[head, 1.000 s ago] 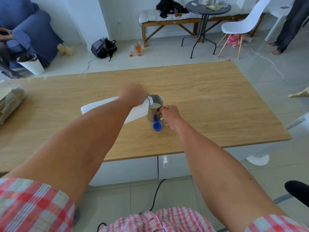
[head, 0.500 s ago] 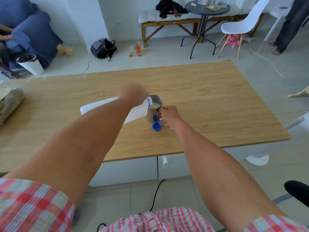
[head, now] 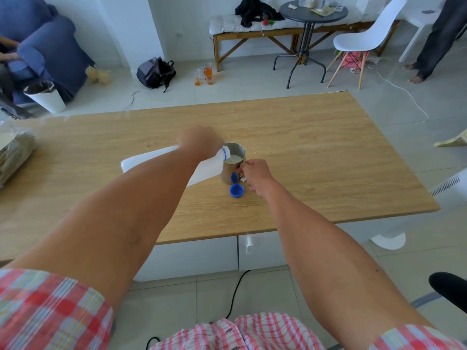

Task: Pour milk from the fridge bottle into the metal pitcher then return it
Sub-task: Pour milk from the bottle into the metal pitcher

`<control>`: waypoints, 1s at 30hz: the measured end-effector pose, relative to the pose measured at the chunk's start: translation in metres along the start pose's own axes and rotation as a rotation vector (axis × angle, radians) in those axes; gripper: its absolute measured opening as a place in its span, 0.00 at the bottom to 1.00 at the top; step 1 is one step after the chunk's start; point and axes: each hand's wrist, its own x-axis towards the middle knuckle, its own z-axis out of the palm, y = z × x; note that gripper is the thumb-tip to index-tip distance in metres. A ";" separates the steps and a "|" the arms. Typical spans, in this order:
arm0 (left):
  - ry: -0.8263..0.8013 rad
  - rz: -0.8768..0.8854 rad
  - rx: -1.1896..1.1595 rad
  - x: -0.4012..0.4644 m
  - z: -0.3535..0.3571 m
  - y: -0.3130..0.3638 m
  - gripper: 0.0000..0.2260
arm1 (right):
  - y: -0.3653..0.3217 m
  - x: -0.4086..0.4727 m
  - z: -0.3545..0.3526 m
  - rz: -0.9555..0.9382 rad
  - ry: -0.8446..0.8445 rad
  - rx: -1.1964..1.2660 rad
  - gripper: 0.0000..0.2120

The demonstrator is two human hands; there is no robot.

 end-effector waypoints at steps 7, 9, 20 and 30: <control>-0.005 -0.014 -0.002 0.001 -0.001 0.001 0.13 | 0.000 -0.001 -0.001 -0.017 -0.003 0.017 0.11; -0.002 -0.011 -0.002 0.002 -0.001 0.001 0.13 | 0.000 -0.002 -0.001 -0.017 -0.002 0.021 0.10; 0.004 -0.004 0.003 0.003 0.001 0.001 0.13 | 0.002 0.002 0.001 -0.010 -0.003 0.015 0.09; 0.008 -0.003 0.022 0.003 0.001 0.001 0.14 | 0.002 0.000 0.000 -0.011 0.004 0.024 0.10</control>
